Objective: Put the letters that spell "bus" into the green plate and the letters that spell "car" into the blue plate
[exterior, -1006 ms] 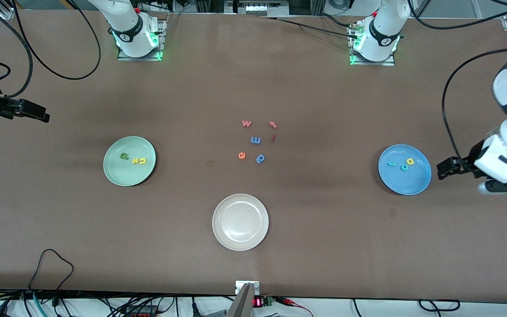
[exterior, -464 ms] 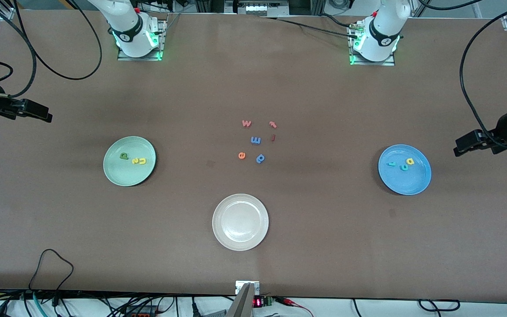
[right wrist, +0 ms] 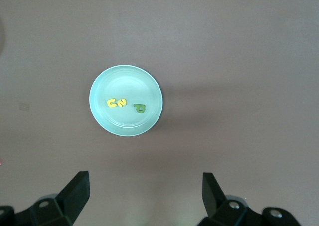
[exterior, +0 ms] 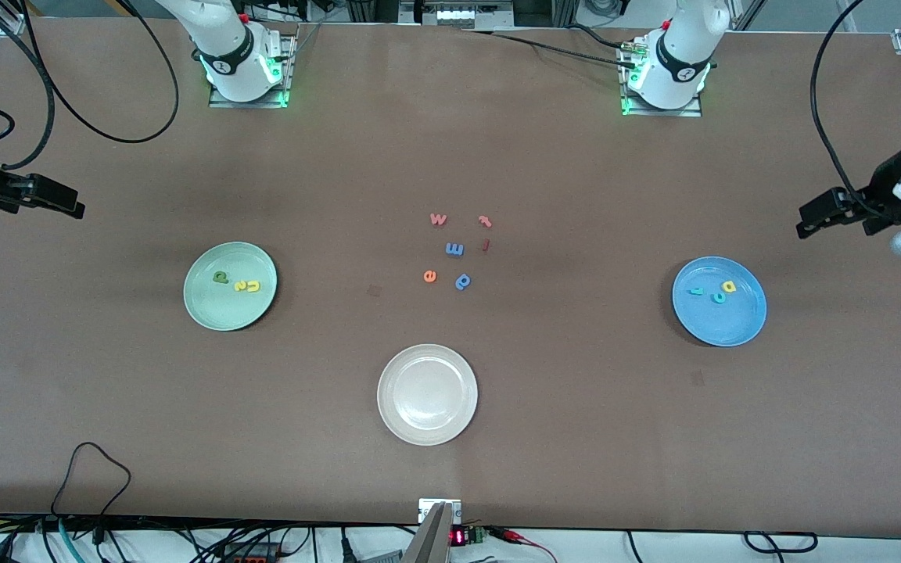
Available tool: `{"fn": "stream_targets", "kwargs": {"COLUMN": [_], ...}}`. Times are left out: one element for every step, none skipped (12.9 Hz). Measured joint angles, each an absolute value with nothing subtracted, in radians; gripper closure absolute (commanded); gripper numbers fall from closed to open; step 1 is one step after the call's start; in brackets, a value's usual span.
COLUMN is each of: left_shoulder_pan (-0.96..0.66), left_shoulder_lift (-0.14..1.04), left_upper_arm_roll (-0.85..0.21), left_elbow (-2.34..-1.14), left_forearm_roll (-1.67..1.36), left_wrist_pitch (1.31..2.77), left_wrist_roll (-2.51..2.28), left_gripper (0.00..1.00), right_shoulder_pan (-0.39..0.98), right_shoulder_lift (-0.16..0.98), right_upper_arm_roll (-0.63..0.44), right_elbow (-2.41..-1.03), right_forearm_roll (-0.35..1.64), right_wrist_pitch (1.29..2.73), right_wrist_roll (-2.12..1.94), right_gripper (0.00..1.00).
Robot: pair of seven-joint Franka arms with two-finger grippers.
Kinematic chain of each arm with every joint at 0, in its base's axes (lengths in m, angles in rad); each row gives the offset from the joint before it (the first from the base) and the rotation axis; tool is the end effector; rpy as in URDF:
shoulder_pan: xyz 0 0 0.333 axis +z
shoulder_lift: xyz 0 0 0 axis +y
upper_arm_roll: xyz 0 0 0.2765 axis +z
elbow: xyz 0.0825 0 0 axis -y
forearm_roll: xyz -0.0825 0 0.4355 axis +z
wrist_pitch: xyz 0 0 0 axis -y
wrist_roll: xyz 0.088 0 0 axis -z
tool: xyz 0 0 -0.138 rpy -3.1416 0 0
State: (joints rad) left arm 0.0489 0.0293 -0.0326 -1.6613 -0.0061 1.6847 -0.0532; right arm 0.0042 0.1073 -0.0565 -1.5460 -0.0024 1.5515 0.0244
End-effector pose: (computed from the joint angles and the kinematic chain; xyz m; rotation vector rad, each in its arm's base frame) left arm 0.6199 0.0095 0.4983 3.1327 0.1100 -0.0094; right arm 0.6251 -0.0318 0.4993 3.1282 -0.1199 -0.1594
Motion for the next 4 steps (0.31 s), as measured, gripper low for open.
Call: {"fn": "stream_targets", "kwargs": {"left_shoulder_pan": [0.049,0.049,0.049,0.049], "left_shoulder_lift": [0.009,-0.004,-0.010,-0.012], "left_upper_arm_roll": [-0.033,-0.033,-0.033,-0.033], "left_elbow": [-1.692,-1.711,-1.720,-1.722], "left_forearm_roll": [-0.006,-0.006,-0.006,-0.006], "left_wrist_pitch": [1.685,1.685,1.685,1.685], "left_wrist_roll": [-0.053,-0.053,-0.053,-0.053], "left_gripper": [0.00,0.00,0.00,0.00], "right_shoulder_pan": [0.004,0.004,0.004,0.004], "right_shoulder_lift": [0.108,0.109,0.109,0.109], "right_upper_arm_roll": [-0.057,-0.057,-0.057,-0.057], "right_elbow": [-1.546,-1.546,-1.546,-1.546], "right_forearm_roll": [-0.002,-0.002,-0.002,-0.002], "right_wrist_pitch": [1.552,1.552,1.552,1.552], "right_wrist_roll": [0.024,0.024,0.024,0.024], "right_gripper": [0.00,0.00,0.00,0.00]}}
